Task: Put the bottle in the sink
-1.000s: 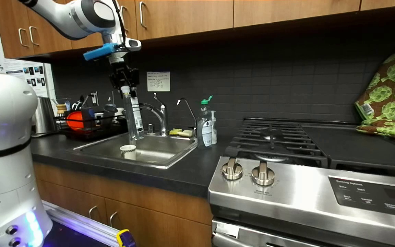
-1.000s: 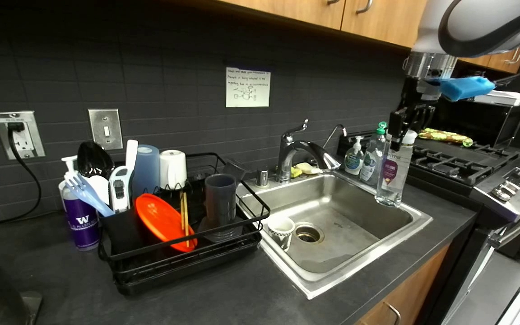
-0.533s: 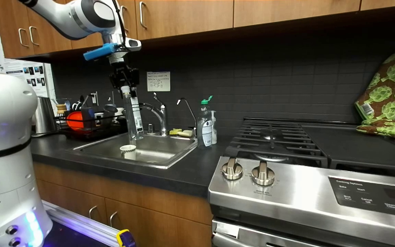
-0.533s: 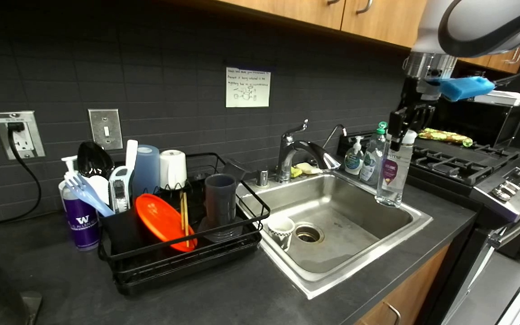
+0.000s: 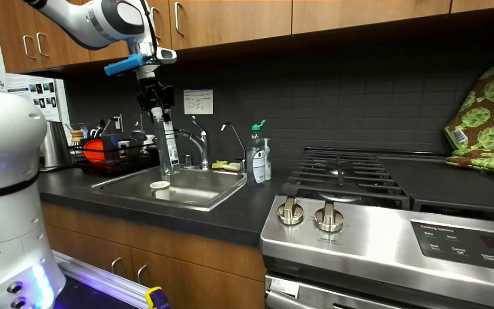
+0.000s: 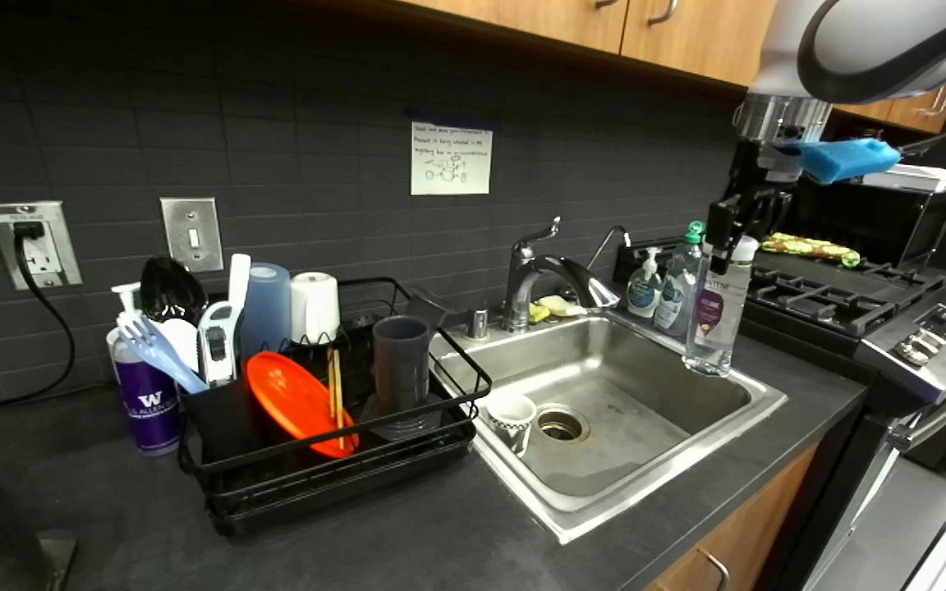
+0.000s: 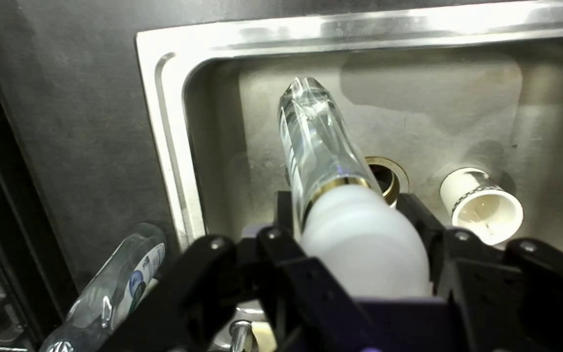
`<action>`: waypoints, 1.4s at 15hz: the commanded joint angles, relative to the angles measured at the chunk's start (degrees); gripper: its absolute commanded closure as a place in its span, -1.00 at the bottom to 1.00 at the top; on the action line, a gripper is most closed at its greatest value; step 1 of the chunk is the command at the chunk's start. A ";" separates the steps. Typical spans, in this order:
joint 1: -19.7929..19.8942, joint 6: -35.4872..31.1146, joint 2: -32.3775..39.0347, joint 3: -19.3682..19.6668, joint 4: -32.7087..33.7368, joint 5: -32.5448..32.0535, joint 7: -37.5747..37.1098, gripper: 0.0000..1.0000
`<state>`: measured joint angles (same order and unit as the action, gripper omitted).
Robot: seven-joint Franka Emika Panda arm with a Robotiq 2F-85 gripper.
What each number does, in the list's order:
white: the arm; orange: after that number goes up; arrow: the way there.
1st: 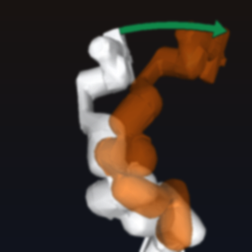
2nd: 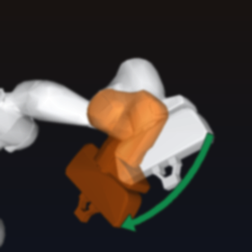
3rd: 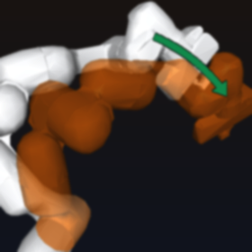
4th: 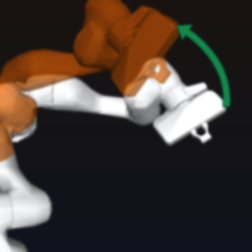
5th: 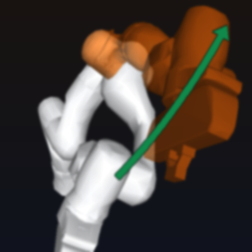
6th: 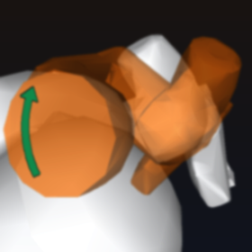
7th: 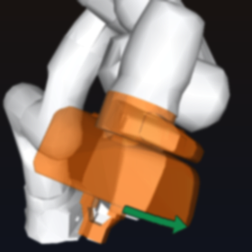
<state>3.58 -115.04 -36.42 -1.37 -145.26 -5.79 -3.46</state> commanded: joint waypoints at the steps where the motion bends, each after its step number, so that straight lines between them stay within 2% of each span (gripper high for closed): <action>1: -0.37 0.19 0.03 0.29 0.14 -0.19 -0.21 0.42; 5: -0.35 -2.67 1.69 0.15 -0.46 0.34 -1.35 0.42; 15: -0.20 -15.52 10.99 0.38 1.94 0.67 -1.25 0.42; 21: 0.48 -18.47 17.42 0.91 4.19 0.48 -2.22 0.42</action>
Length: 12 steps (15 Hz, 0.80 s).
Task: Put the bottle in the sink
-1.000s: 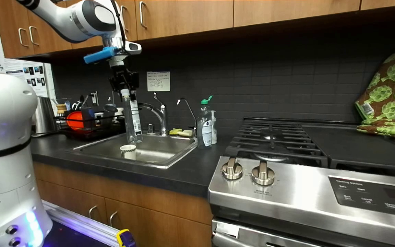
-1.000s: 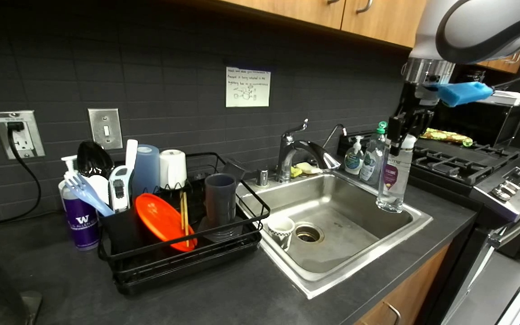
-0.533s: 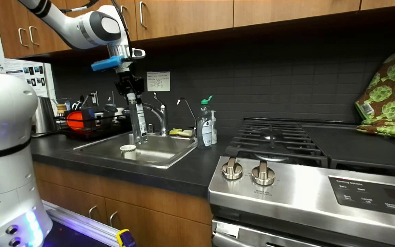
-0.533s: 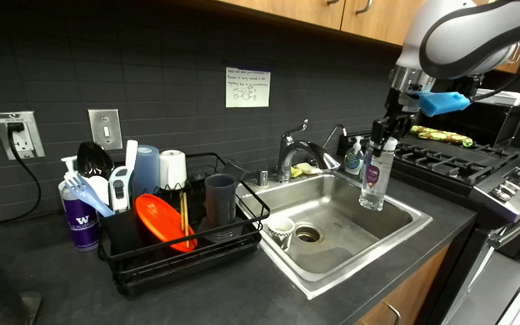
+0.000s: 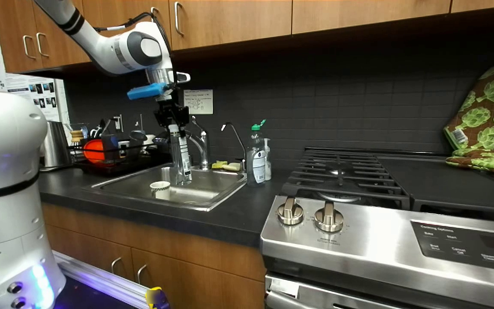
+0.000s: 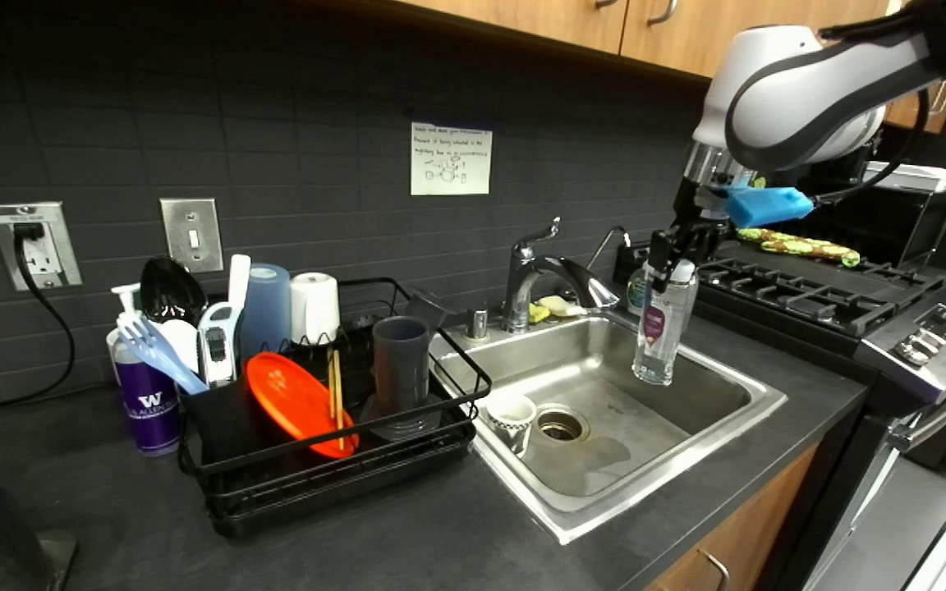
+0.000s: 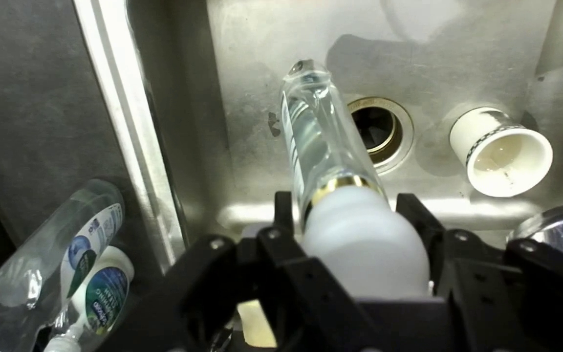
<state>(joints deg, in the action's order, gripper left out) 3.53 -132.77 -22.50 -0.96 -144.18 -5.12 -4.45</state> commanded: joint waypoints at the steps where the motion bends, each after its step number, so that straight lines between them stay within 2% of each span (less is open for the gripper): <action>1: 0.65 -0.77 4.65 0.66 3.71 -0.15 -1.45 0.42; 12: 0.72 -4.19 15.66 3.43 9.84 2.44 -3.24 0.42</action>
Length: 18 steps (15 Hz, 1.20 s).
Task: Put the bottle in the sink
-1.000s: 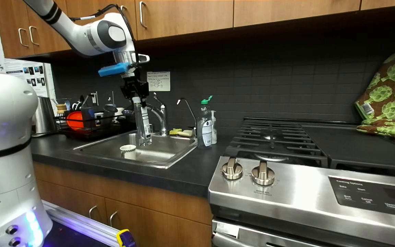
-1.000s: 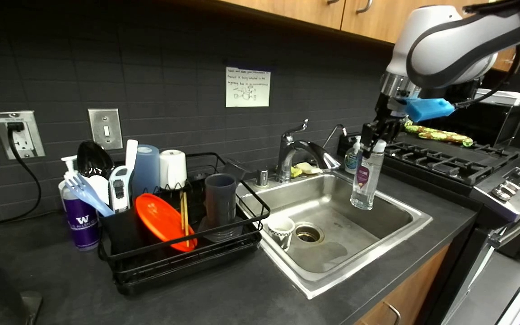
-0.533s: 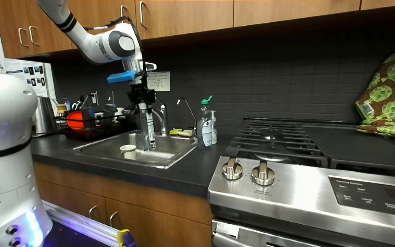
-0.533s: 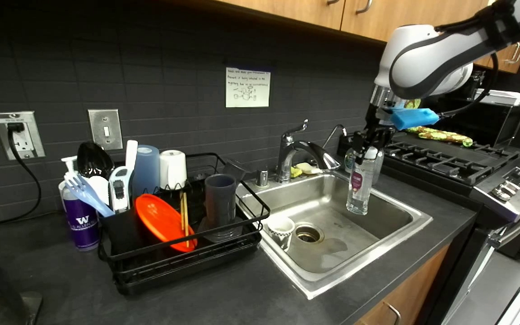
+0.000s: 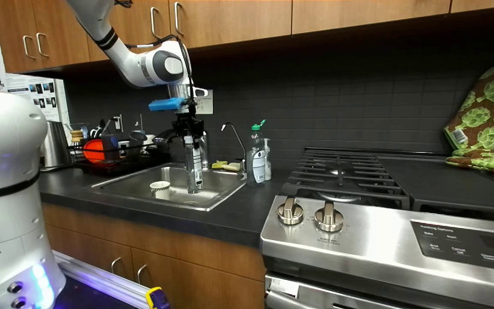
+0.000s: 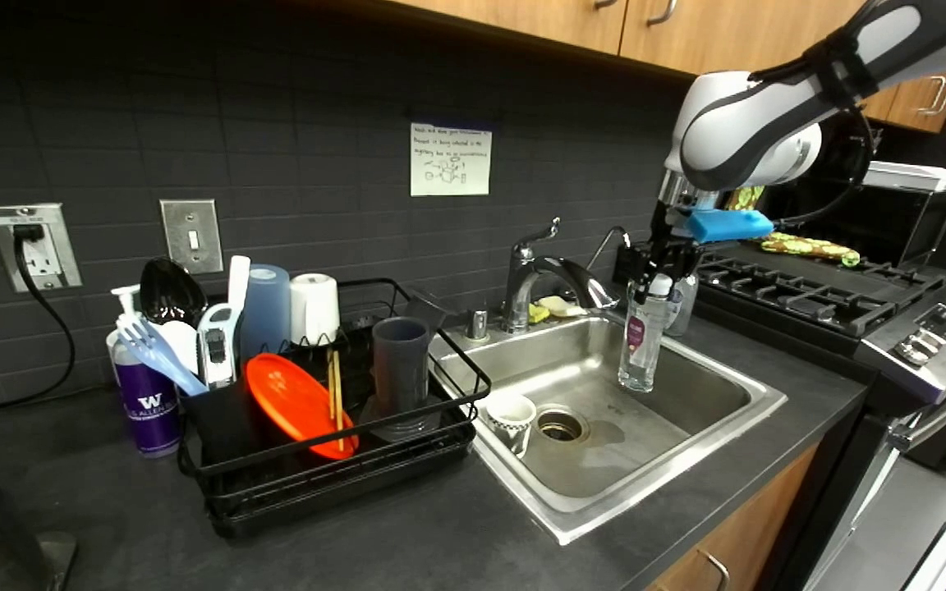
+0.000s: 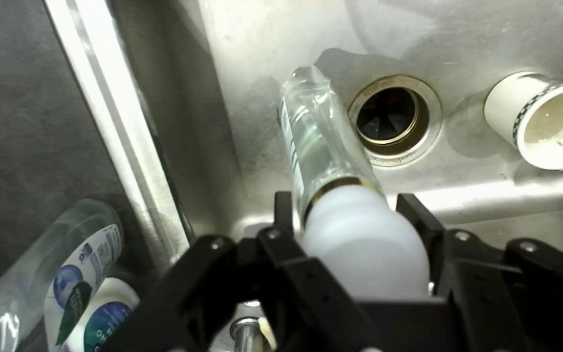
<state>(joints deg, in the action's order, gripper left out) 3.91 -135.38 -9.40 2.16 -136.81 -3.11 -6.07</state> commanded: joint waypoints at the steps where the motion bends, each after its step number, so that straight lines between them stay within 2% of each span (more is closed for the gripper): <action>1: 0.34 -2.49 3.25 0.39 2.63 0.30 -2.01 0.42; 8: 0.72 -8.47 7.37 1.23 2.87 -0.53 -6.54 0.42; 18: 0.49 -13.50 11.72 3.13 3.07 -7.96 -18.82 0.42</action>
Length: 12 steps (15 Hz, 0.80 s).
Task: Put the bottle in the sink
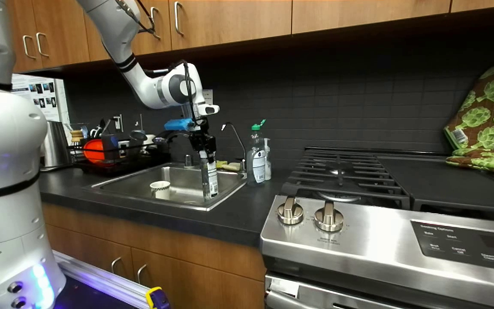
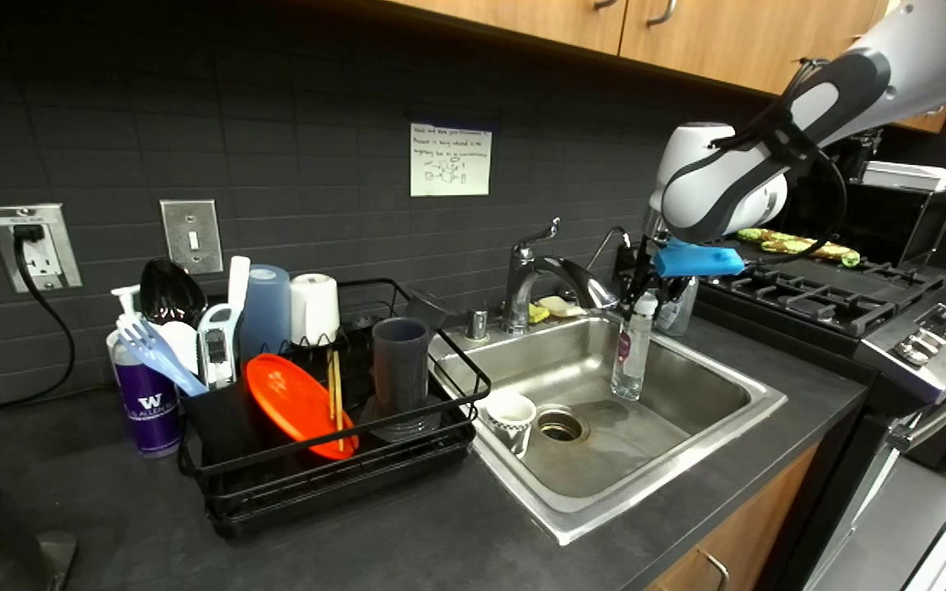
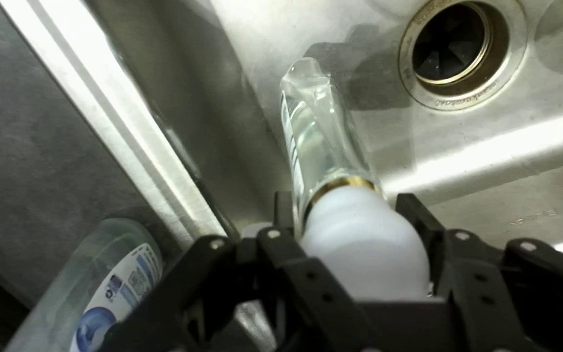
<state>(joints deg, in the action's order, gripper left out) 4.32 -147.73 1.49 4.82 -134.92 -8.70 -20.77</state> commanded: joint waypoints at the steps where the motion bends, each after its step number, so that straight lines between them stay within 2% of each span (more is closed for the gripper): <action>1: -0.06 -1.32 1.12 0.59 1.14 -3.02 -5.25 0.42; 7: -0.56 -1.42 3.11 1.17 1.20 -5.90 -10.12 0.42; 12: -0.87 -1.38 4.90 1.66 1.98 -5.02 -11.78 0.42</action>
<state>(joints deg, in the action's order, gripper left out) 4.24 -148.70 5.58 5.40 -134.49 -13.09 -30.58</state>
